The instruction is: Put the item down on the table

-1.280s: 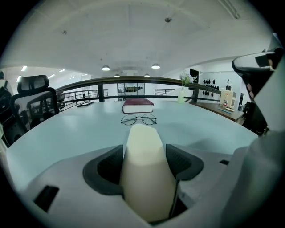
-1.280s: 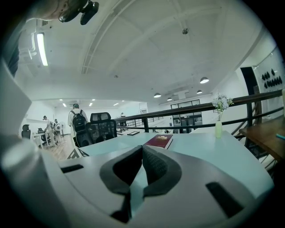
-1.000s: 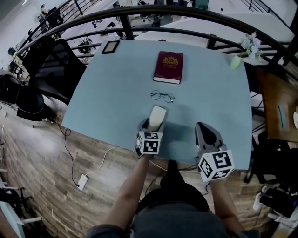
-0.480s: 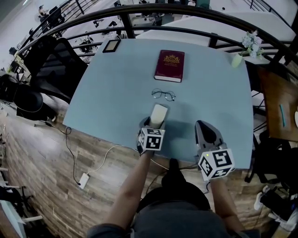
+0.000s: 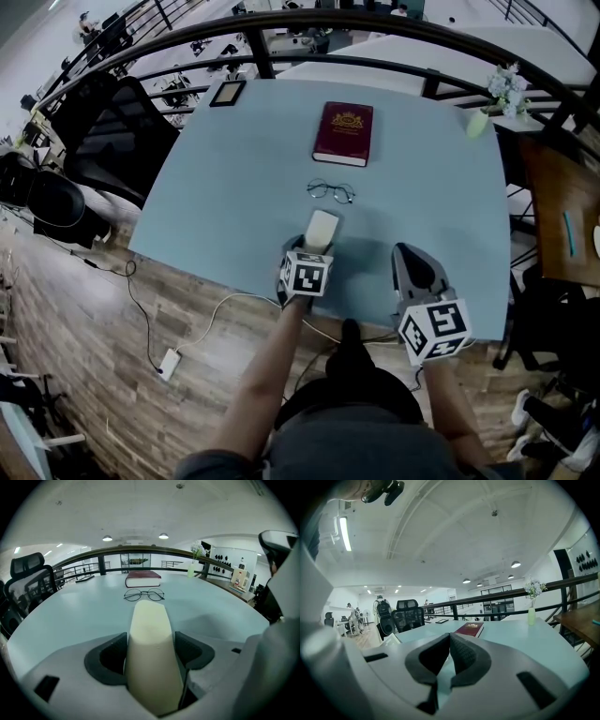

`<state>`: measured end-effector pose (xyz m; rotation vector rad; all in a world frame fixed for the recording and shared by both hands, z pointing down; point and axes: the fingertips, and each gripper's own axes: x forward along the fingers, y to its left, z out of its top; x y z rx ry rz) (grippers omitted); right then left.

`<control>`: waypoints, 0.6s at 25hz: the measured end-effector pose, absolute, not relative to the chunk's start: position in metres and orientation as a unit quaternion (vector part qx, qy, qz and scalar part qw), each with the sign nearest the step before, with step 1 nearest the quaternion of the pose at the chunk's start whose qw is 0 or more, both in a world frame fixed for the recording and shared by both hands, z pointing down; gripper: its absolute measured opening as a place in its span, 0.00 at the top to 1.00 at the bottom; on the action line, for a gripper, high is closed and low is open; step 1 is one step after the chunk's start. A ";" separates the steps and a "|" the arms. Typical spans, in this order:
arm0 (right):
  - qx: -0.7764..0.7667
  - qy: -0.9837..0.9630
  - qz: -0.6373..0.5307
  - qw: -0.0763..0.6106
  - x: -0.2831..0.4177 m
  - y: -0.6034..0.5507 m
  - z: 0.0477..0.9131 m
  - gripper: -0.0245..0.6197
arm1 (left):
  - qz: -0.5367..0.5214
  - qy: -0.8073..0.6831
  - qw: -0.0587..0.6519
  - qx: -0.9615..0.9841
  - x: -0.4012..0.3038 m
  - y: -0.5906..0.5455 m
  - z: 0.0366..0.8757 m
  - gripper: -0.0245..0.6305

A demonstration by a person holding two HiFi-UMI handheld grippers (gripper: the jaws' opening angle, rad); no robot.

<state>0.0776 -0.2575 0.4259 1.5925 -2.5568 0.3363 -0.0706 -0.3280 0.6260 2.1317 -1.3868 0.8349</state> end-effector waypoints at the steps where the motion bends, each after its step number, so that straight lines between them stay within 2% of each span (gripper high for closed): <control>1: 0.524 -0.842 0.111 0.055 0.078 -0.258 0.426 0.96 | 0.303 -0.504 0.230 0.776 -0.070 -0.328 0.625 0.49; 15: 0.519 -0.846 0.110 0.051 0.071 -0.260 0.423 0.96 | 0.246 -0.530 0.188 0.790 -0.086 -0.327 0.566 0.49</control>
